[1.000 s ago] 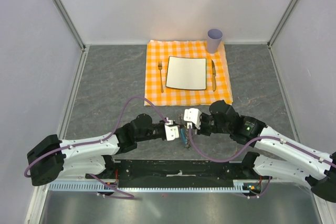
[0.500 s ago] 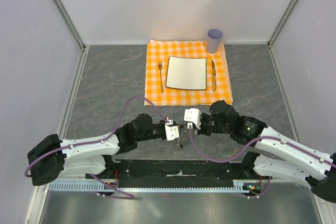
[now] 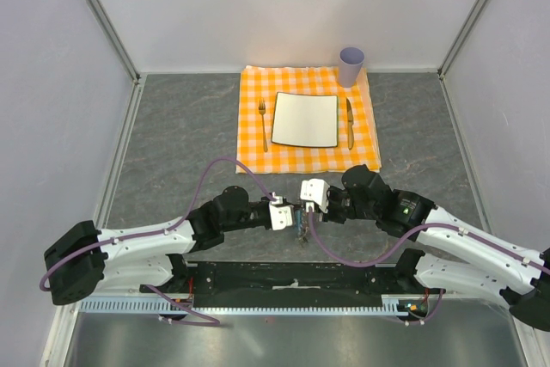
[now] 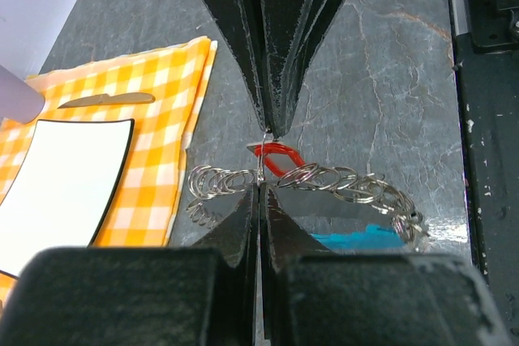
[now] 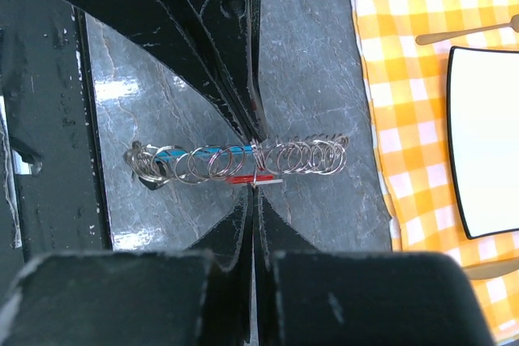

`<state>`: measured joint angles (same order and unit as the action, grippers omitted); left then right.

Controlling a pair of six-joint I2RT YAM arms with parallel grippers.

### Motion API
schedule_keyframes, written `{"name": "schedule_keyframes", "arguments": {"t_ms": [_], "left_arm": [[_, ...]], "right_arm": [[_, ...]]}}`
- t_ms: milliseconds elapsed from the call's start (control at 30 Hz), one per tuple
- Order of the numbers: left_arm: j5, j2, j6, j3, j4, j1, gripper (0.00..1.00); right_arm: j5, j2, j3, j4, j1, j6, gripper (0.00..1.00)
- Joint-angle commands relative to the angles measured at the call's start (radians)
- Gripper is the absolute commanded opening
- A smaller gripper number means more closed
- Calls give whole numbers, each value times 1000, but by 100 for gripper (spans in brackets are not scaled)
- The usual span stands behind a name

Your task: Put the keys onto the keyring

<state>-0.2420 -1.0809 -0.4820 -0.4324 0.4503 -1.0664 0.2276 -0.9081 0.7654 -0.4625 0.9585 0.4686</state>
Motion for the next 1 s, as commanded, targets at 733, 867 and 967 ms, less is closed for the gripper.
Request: {"name": "schedule_keyframes", "arguments": {"t_ms": [733,867,967], "left_arm": [[-23,26,36,-8,67,8,2],[-23,24,36,-11,62,8,2],[-23,24,37,-9,62,8,2]], "right_arm": [[-13,5,5,10,8,10,0],[-11,5,5,8,8,10,0],[-10,5,5,8,9,10,0]]}}
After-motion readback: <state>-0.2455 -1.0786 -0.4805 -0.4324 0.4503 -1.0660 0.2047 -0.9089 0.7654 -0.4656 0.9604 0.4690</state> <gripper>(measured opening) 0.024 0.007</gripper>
